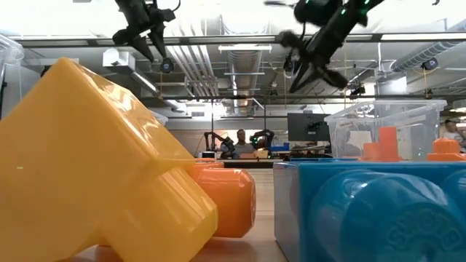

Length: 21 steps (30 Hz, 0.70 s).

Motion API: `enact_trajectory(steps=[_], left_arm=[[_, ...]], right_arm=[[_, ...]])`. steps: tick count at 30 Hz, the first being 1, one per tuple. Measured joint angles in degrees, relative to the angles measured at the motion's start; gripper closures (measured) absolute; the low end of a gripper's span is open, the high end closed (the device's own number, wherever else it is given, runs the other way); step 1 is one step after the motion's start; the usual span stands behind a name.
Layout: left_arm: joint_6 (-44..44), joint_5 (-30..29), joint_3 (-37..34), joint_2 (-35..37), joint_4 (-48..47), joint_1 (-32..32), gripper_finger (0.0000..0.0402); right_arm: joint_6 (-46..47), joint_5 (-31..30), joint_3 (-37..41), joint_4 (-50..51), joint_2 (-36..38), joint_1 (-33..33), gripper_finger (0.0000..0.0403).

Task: Sort blocks
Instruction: Put the top right blue game piece into the bottom left transparent bin

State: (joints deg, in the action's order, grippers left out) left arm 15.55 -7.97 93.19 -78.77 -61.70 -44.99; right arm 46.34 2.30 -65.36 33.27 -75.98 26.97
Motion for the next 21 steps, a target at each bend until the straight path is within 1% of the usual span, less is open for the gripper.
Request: enact_trajectory(steps=[2, 4, 10, 13, 21], left_arm=[[-0.2, 0.0, 0.0, 0.0, 0.3, 0.0, 0.0212], [-0.3, -0.1, -0.2, 0.0, 0.5, 0.0, 0.0212], [-1.5, -0.5, -1.8, 0.0, 0.7, 0.0, 0.0212], [-1.6, -0.5, -2.1, 0.0, 0.7, 0.0, 0.0212], [-2.5, -0.7, -2.1, 0.0, 2.3, 0.0, 0.0212]], right_arm=[[-1.6, 0.4, 0.0, 0.3, -2.9, 0.6, 0.039], [-2.6, 0.6, -0.6, 2.9, -5.9, 1.0, 0.039], [-6.8, 0.6, -4.4, 7.0, -14.5, 0.9, 0.039], [-8.4, 0.3, -7.0, 10.8, -18.3, 0.8, 0.039], [-13.1, -5.3, -12.7, 18.9, -24.5, -1.0, 0.039]])
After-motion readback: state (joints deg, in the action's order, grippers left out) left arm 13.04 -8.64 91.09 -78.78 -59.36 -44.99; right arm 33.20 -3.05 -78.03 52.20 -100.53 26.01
